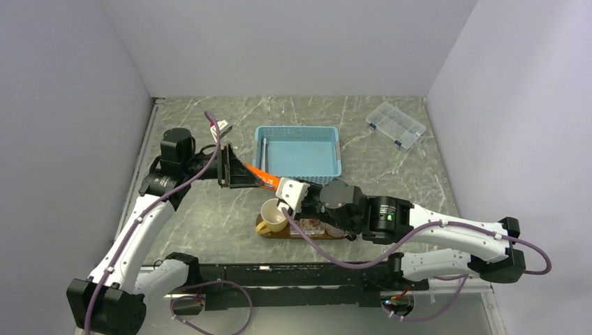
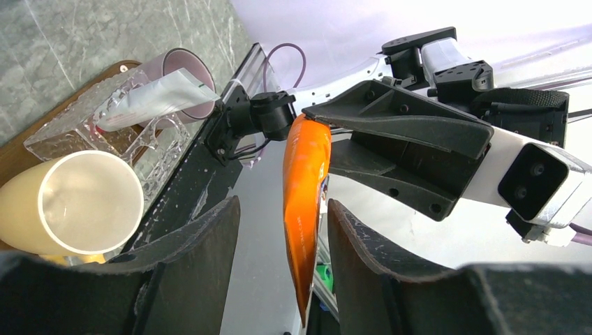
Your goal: Prepare toiletry sets of a toothbrush and toothpaste on the tray
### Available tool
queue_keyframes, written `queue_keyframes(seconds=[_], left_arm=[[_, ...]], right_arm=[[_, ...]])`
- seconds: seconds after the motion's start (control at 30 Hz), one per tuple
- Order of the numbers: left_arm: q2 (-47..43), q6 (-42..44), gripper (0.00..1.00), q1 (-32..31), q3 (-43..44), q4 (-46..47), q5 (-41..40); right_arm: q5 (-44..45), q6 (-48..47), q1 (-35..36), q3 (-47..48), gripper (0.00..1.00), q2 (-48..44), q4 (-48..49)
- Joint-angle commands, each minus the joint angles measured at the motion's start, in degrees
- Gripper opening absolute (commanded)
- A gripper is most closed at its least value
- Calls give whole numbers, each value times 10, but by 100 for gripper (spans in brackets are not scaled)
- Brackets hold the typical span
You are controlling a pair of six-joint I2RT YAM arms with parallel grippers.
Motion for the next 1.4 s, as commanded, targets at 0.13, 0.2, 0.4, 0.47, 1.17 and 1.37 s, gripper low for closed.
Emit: queue_keyframes(seconds=[0.13, 0.2, 0.4, 0.47, 1.17, 1.37], left_arm=[[5, 21, 54, -1, 23, -1, 14], [3, 19, 53, -1, 22, -1, 14], [1, 18, 52, -1, 20, -2, 12], [1, 15, 52, -1, 17, 1, 11], [0, 31, 0, -1, 18, -12, 6], [-2, 64, 0, -1, 39, -59, -32]], right_arm=[[13, 11, 3, -14, 0, -31, -2], [11, 16, 3, -17, 0, -32, -5], [15, 20, 4, -29, 0, -33, -4], [17, 21, 3, -30, 0, -33, -3], [26, 37, 3, -35, 0, -41, -3], [42, 65, 3, -17, 12, -36, -32]])
